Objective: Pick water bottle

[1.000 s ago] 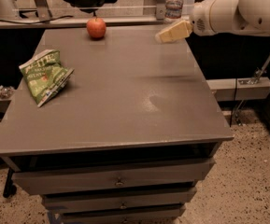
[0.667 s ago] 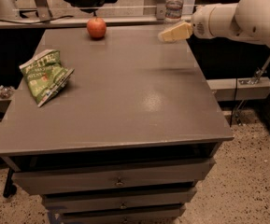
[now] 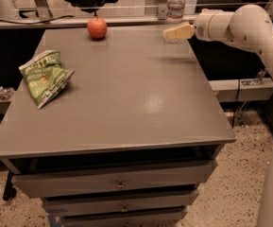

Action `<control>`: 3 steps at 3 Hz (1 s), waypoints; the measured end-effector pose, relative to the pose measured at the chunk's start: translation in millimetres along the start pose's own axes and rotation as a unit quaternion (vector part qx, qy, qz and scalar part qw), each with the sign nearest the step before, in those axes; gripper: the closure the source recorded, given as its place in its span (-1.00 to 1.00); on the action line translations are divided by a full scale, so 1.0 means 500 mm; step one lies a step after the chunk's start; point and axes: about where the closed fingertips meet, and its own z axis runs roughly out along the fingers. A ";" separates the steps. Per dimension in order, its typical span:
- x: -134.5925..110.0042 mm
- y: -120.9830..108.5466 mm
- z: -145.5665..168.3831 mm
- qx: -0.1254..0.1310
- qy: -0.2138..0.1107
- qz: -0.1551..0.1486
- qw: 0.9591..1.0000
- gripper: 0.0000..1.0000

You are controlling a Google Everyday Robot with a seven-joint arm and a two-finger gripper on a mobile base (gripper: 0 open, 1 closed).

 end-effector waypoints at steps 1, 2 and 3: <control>0.019 -0.027 0.039 0.014 -0.003 0.012 1.000 -1.00; 0.030 -0.033 0.081 0.021 0.001 0.025 0.999 -1.00; 0.036 -0.029 0.115 0.025 0.008 0.040 0.999 -0.67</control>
Offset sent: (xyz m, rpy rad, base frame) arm 0.0625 0.0029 -0.0298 0.0527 0.0293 -0.0903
